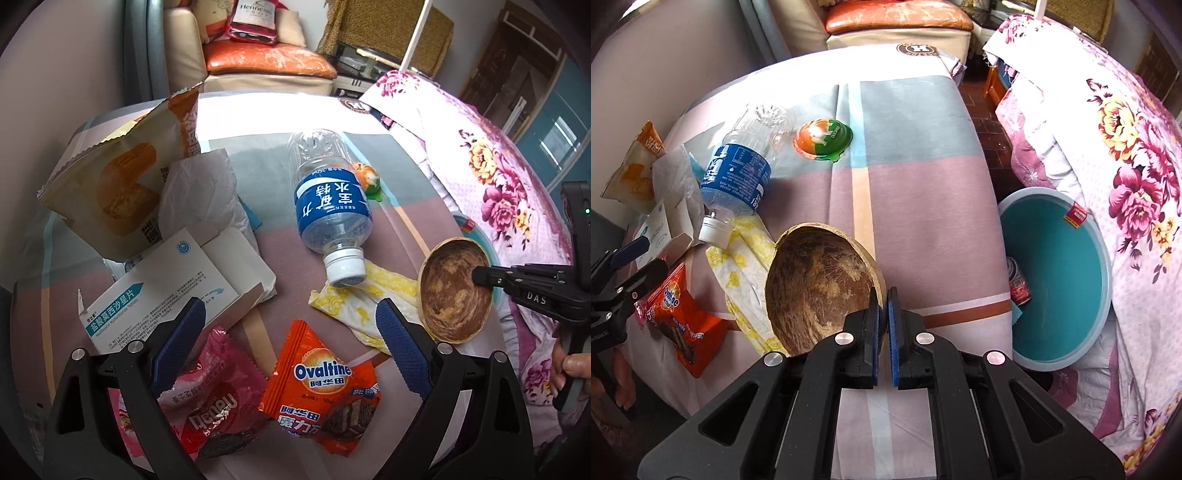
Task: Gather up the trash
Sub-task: 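Grasp woven bowl rim with right gripper while left gripper grasps clear water bottle, then lower woven bowl into teal bin with right gripper while left gripper holds water bottle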
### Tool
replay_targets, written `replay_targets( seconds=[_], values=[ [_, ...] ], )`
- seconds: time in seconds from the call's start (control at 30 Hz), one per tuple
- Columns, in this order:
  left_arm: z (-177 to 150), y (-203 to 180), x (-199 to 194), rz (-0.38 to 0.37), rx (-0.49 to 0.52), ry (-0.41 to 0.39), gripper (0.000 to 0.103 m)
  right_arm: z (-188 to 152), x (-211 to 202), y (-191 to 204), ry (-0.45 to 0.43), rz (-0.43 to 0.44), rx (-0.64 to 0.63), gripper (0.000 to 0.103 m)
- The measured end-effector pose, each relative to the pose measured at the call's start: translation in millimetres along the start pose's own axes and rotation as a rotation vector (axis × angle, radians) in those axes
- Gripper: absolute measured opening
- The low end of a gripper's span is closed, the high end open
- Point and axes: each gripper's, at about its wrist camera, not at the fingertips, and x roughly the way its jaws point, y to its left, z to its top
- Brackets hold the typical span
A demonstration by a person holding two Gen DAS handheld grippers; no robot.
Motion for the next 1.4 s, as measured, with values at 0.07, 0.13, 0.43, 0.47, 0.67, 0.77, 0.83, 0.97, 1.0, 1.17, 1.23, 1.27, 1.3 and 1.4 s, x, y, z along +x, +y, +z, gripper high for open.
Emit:
replay_targets(
  seconds=[0.07, 0.13, 0.43, 0.47, 0.67, 0.77, 0.83, 0.97, 1.0, 1.17, 1.23, 1.27, 1.3, 1.4],
  values=[
    [4, -6, 3, 0.000, 0.011, 0.002, 0.094, 1, 7, -4, 0.017, 0.018, 0.014, 0.008],
    [8, -11, 5, 0.001, 0.023, 0.003, 0.094, -2, 10, -6, 0.030, 0.033, 0.025, 0.015],
    [36, -28, 26, 0.003, 0.035, 0.016, 0.093, 5, 31, -17, 0.034, 0.071, 0.070, 0.008],
    [41, -30, 29, 0.000, 0.030, 0.020, 0.093, 8, 29, -16, 0.028, 0.073, 0.063, 0.008],
    [66, -39, 49, 0.015, 0.024, 0.040, 0.093, 30, 16, -20, -0.037, 0.069, 0.053, 0.005],
    [73, -43, 60, 0.039, 0.036, 0.053, 0.093, 41, 15, -25, -0.058, 0.051, 0.049, 0.005],
    [78, -45, 69, 0.056, 0.038, 0.063, 0.093, 46, 14, -27, -0.066, 0.046, 0.047, 0.005],
    [85, -44, 83, 0.074, 0.031, 0.081, 0.088, 55, 13, -32, -0.085, 0.022, 0.037, 0.005],
    [86, -44, 87, 0.075, 0.032, 0.090, 0.084, 56, 14, -34, -0.084, 0.021, 0.038, 0.005],
    [88, -48, 105, 0.105, 0.043, 0.120, 0.069, 59, 18, -45, -0.074, 0.016, 0.053, 0.005],
    [89, -47, 106, 0.103, 0.036, 0.117, 0.066, 59, 18, -49, -0.076, 0.012, 0.063, 0.005],
    [89, -48, 106, 0.114, 0.040, 0.114, 0.065, 60, 17, -51, -0.080, 0.008, 0.065, 0.005],
    [88, -50, 106, 0.131, 0.050, 0.108, 0.065, 60, 17, -52, -0.082, 0.005, 0.064, 0.005],
    [83, -54, 103, 0.155, 0.070, 0.099, 0.065, 60, 15, -51, -0.086, -0.001, 0.054, 0.005]
  ],
)
